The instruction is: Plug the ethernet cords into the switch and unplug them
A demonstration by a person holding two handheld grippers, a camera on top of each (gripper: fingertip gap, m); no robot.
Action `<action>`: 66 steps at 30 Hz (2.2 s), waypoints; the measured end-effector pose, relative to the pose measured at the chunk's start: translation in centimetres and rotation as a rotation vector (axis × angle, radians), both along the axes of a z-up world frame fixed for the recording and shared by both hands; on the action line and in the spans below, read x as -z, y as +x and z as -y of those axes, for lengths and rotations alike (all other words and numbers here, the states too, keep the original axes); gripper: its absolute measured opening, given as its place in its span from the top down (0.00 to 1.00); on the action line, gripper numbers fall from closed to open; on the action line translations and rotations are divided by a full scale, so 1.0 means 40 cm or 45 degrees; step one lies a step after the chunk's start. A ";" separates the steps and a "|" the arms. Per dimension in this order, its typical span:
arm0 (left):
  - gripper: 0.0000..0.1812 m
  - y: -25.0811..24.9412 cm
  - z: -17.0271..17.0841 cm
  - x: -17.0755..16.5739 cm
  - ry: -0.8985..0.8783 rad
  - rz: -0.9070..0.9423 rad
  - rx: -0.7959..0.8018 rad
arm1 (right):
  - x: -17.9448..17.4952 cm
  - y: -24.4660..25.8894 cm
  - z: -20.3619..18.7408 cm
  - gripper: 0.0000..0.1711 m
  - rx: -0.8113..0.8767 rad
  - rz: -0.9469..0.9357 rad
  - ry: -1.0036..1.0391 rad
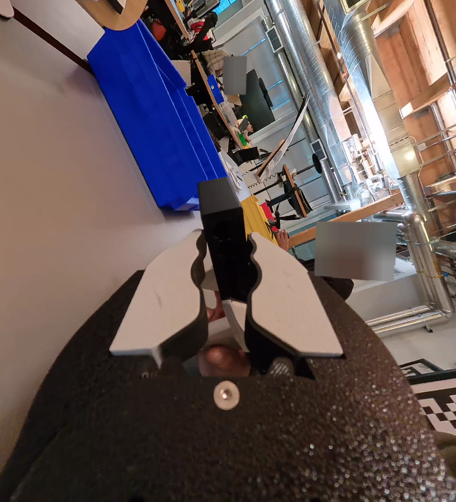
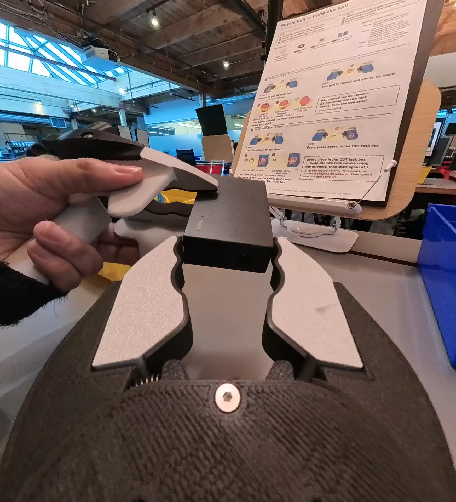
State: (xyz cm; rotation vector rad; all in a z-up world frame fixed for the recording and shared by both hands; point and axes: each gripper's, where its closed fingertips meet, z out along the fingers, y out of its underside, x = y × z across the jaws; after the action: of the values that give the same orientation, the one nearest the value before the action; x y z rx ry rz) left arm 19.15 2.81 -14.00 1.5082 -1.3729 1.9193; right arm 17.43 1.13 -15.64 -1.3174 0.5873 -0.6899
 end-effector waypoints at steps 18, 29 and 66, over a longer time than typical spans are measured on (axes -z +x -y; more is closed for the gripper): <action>0.85 -0.016 0.019 -0.007 0.098 0.051 0.011 | 0.006 0.004 -0.006 0.63 -0.042 -0.052 0.007; 0.85 -0.020 0.021 -0.006 0.116 0.106 0.042 | 0.009 0.001 -0.002 0.63 -0.037 -0.073 0.010; 0.66 0.136 -0.621 0.033 2.082 0.837 -0.066 | 0.023 0.055 0.072 0.63 0.038 -0.123 -0.026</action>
State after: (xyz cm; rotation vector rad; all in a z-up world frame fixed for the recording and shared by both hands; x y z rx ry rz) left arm 24.58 27.63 -15.33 1.2260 -3.6789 1.0686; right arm 19.64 -1.73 -16.55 -1.3691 0.6808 -0.6604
